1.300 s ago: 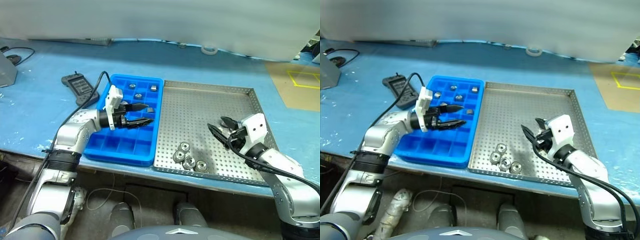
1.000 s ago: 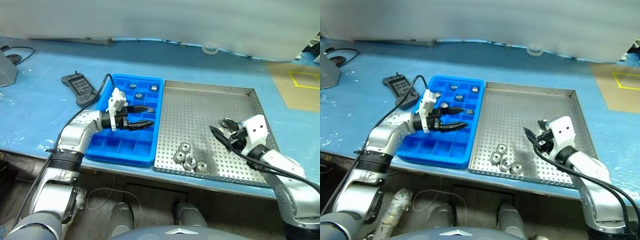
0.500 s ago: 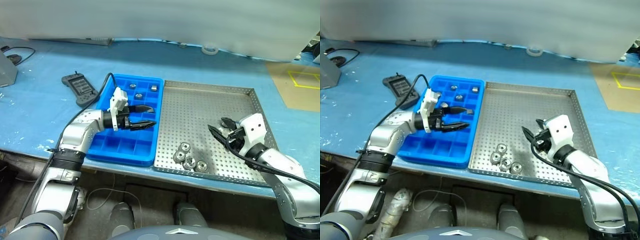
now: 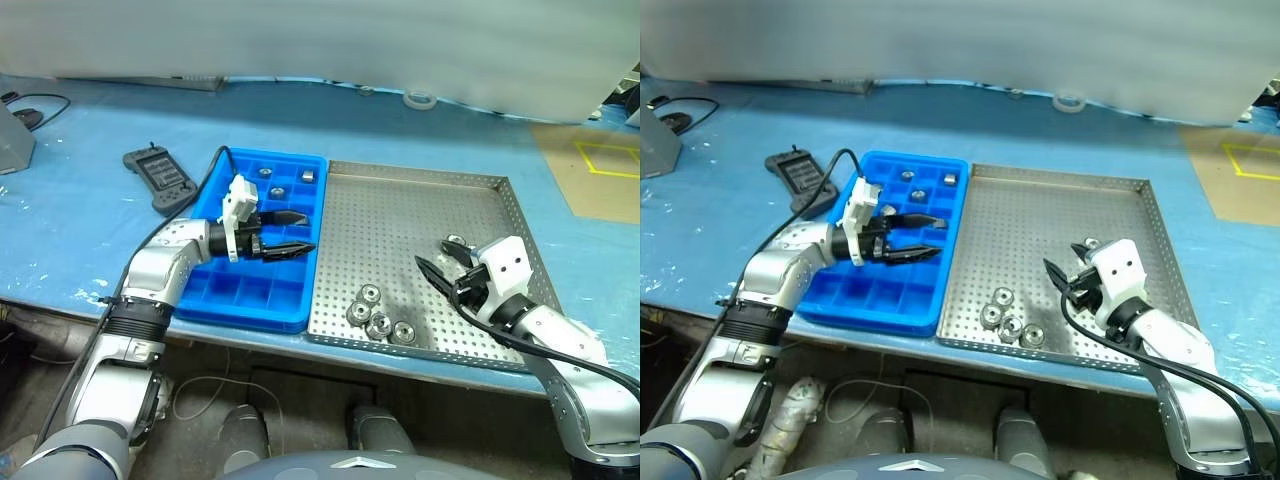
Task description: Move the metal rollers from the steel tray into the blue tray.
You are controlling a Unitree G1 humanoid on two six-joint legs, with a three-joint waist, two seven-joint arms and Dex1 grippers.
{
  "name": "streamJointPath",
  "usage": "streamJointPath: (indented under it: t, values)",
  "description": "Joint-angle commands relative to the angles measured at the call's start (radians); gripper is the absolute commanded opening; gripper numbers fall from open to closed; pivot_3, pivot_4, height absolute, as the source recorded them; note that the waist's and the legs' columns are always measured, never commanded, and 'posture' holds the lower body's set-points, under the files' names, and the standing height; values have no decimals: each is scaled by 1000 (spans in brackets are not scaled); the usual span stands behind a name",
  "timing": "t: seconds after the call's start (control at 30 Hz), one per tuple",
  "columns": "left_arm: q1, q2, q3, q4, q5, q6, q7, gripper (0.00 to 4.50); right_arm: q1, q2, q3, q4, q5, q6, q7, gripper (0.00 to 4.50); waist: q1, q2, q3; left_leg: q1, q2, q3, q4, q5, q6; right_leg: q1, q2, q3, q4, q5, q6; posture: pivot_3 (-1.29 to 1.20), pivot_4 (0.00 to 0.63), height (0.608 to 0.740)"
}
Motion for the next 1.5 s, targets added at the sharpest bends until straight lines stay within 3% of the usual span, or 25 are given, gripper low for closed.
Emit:
streamJointPath:
  t: [0.03,0.17,0.27,0.37,0.57,0.8,0.9,1.3,1.5]
  values:
    - [-71,-6,-25,-26,-10,-20,-71,4081,-8,-6,-5,8,-10,-47,6,2815,1,0,0,0,0,0,0,0,0,0,0,0,0,-2,-3,-313,150,740]
    - [-187,-43,-106,72,52,-107,-193,4081,-21,-4,7,36,-23,-71,7,2815,3,0,0,0,-1,0,0,1,2,1,-1,0,0,-2,-4,-313,150,740]
    - [-275,-89,-229,236,179,-287,-312,4081,-28,4,23,51,-36,-87,0,2815,0,-1,0,0,-2,1,1,1,3,1,-2,0,0,-2,-4,-329,150,740]
    - [-344,-140,-271,394,238,-399,-354,4081,-27,15,35,51,-49,-96,-13,2815,-3,0,-1,0,-1,1,4,1,4,2,-2,0,1,-1,-3,-354,150,740]
    - [-443,-229,-365,651,341,-640,-364,4081,36,50,33,18,-78,-113,-61,2815,-4,0,-1,-1,-1,1,6,0,5,1,-2,1,1,0,-1,-430,150,740]
    - [-519,-263,-441,851,461,-968,-364,4081,100,90,35,-35,-98,-114,-106,2815,-26,0,-1,-1,-2,4,9,-4,13,4,-12,1,1,-3,-5,-483,150,740]
    - [-549,-302,-437,928,549,-1102,-279,4081,112,101,48,-46,-109,-114,-119,2815,-30,0,-1,-1,-3,6,10,-6,16,4,-13,1,0,-5,-8,-500,150,740]
    - [-582,-363,-466,1040,765,-1322,-156,4081,155,131,61,-33,-140,-149,-147,2815,-70,0,-1,-2,-2,7,12,-9,20,4,-16,0,0,-5,-8,-549,150,740]
    - [-593,-387,-456,1066,802,-1309,-134,4081,182,148,75,1,-162,-197,-155,2815,-84,0,-1,-2,-3,7,13,-10,23,5,-16,0,0,-5,-9,-574,150,740]
